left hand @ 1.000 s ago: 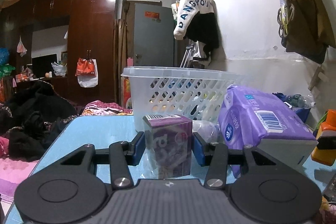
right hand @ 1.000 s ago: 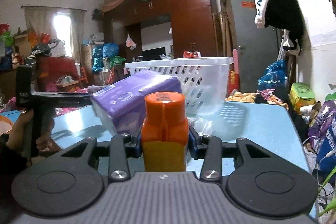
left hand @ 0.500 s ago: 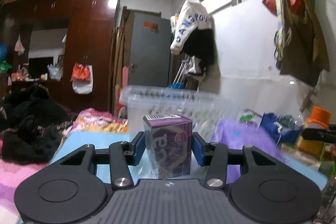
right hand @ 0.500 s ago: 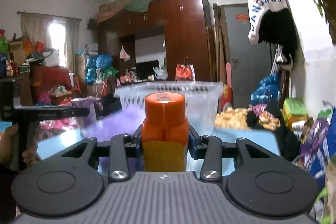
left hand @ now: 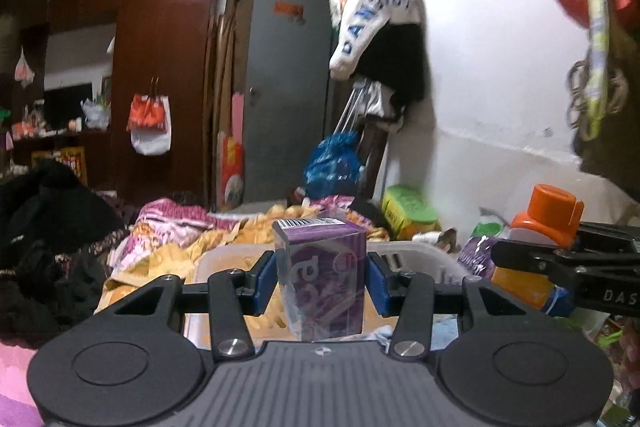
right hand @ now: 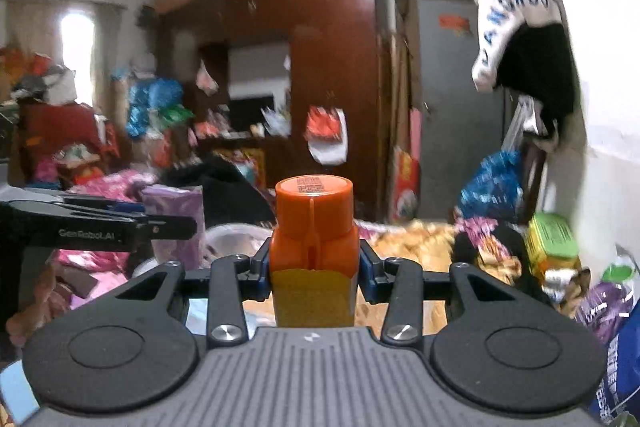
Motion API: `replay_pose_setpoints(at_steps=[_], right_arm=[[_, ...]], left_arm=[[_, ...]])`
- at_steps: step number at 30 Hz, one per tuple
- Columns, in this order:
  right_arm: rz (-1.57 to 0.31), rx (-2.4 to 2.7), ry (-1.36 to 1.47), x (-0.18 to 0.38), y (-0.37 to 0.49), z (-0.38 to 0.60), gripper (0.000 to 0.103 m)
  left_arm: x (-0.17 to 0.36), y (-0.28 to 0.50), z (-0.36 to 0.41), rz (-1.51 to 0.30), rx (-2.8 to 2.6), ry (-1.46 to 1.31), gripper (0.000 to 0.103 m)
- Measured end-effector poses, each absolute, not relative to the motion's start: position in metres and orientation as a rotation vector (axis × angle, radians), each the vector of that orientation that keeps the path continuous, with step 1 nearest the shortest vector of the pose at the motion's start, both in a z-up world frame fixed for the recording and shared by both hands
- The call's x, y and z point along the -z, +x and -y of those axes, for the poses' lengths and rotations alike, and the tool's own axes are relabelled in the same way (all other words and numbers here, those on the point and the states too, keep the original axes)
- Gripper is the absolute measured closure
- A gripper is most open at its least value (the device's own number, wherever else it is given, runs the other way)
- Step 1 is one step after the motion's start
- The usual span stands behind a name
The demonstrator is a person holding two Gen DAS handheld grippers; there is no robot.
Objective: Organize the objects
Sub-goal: 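Carry the purple box and orange bottle over the basket and open both tools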
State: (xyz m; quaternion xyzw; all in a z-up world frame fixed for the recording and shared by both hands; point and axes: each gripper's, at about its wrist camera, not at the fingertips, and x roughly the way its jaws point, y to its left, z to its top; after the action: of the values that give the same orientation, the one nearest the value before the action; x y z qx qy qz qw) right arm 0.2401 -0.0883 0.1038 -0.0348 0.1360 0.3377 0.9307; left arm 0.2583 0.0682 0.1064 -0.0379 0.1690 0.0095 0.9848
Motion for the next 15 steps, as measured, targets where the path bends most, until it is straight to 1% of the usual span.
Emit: replay_pose_setpoints(at_steps=[3, 6, 11, 15], right_arm=[[-0.338, -0.680, -0.058, -0.091, 0.259, 0.086, 0.059], [-0.370, -0.661, -0.109, -0.082, 0.262, 0.077, 0.059], [-0.402, -0.658, -0.115, -0.075, 0.263, 0.077, 0.059], [-0.423, -0.662, -0.106, -0.080, 0.273, 0.075, 0.059]], left_arm=[[-0.096, 0.284, -0.069, -0.400, -0.039, -0.067, 0.052], [-0.084, 0.295, -0.067, -0.435, -0.041, -0.058, 0.052], [-0.072, 0.298, -0.068, -0.450, -0.027, -0.067, 0.052], [-0.070, 0.297, -0.072, -0.450, -0.042, -0.079, 0.052]])
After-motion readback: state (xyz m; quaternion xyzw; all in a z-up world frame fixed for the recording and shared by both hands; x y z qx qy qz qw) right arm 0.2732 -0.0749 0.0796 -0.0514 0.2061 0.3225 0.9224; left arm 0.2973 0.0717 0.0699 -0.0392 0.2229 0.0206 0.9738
